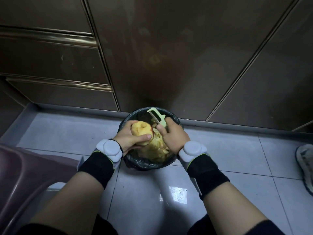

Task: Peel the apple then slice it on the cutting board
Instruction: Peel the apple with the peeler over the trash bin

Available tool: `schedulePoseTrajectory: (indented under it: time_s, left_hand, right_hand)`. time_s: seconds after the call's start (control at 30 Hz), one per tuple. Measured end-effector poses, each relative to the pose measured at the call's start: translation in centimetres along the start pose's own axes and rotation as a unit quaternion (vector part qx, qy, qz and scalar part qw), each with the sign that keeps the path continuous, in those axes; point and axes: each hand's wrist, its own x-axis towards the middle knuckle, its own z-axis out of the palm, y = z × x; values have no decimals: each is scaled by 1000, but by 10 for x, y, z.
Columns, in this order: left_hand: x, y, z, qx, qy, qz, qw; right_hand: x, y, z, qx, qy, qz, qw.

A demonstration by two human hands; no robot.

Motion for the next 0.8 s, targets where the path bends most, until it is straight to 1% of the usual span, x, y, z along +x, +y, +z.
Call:
schedulePoseTrajectory:
  time_s: [0.07,0.13,0.2,0.27,0.37,0.53,0.7,0.8]
  left_hand:
    - [2,-3,-1,93,23,20,995]
    - [6,-6,-2,192,39,33,980]
    - [8,-7,-3,246,43,38,967]
    - [9,-7,-2,272,41,42,960]
    - [4,-5,-1,285,31,51,957]
    - [-1,1,4,277,20,69,958]
    - [-5,2,5,280,-9,66,958]
    - [-6,1,5,238,-10,48,970]
  right_hand:
    - [-2,-7,3,14,-13,-30,999]
    - [-2,-12,8,8,-24,-44,999]
    - [-1,-15,12,2,-34,-49,998]
    - [0,-15,15,-6,-41,-46,998]
    - [1,-14,17,-11,-40,-44,998]
    - [1,-13,17,-30,-17,-47,998]
    - [2,-10,18,-46,-22,-30,998]
    - [5,-2,14,-61,2,-3,998]
